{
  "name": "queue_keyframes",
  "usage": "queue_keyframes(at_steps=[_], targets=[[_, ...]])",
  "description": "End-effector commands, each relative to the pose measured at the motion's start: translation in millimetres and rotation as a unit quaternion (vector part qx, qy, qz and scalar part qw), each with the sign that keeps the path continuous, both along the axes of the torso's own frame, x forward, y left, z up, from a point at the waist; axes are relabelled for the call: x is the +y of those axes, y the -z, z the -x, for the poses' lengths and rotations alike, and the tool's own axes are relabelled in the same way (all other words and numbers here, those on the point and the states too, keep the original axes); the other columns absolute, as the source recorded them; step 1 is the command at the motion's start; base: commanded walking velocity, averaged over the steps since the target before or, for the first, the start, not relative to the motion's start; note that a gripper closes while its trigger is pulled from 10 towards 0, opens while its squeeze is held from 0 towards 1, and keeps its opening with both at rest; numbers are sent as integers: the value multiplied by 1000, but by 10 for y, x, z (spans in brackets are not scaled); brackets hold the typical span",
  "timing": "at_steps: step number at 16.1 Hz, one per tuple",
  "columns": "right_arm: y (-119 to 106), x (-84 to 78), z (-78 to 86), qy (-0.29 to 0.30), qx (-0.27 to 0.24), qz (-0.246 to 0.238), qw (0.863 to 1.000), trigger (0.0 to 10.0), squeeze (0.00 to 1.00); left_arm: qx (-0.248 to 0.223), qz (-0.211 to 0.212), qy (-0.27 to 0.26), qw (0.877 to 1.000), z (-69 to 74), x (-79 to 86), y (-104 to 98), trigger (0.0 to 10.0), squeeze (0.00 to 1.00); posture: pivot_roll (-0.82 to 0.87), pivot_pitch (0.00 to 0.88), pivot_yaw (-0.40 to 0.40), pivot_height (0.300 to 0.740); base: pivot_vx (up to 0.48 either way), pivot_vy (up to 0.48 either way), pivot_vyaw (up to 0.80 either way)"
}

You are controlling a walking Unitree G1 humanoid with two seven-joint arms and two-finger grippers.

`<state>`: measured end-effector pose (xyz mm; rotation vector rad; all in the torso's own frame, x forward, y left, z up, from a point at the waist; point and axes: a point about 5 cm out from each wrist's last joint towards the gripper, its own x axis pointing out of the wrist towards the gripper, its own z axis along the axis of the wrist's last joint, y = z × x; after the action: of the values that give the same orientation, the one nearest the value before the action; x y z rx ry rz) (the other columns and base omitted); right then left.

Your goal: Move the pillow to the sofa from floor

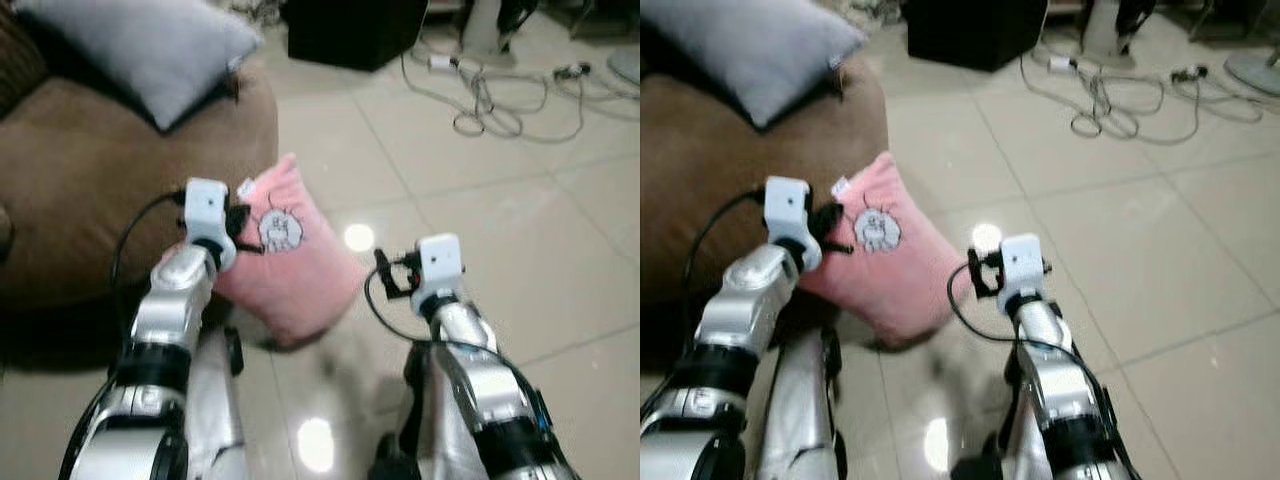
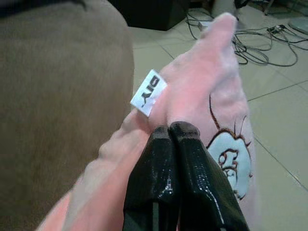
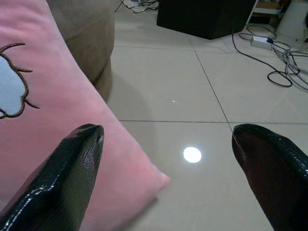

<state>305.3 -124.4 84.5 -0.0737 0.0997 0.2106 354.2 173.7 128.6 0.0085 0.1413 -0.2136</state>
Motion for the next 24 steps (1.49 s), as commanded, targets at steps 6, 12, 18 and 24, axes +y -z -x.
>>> queue_keyframes(at_steps=[6, 12, 18, 24], targets=[[90, -16, 50, -1, 13, -6, 1000, 10000, 0, -3, -14, 16, 1000, 50, -131, 60, 0, 0, 157, 144, -96, 590, 0, 0, 0], [125, -26, 37, -1, 23, -10, 1000, 10000, 0, -2, -13, 12, 1000, 79, -108, 91, 0, 0, 165, 146, -99, 655, 0, 0, 0], [149, -17, 28, -9, 29, -9, 999, 10000, 0, -2, -16, 10, 1000, 84, -111, 96, 0, 0, 175, 131, -106, 710, 0, 0, 0], [177, -53, 11, -8, 36, -5, 999, 10000, 0, -1, -16, 5, 1000, 114, -102, 128, 0, 0, 183, 124, -117, 740, 0, 0, 0]])
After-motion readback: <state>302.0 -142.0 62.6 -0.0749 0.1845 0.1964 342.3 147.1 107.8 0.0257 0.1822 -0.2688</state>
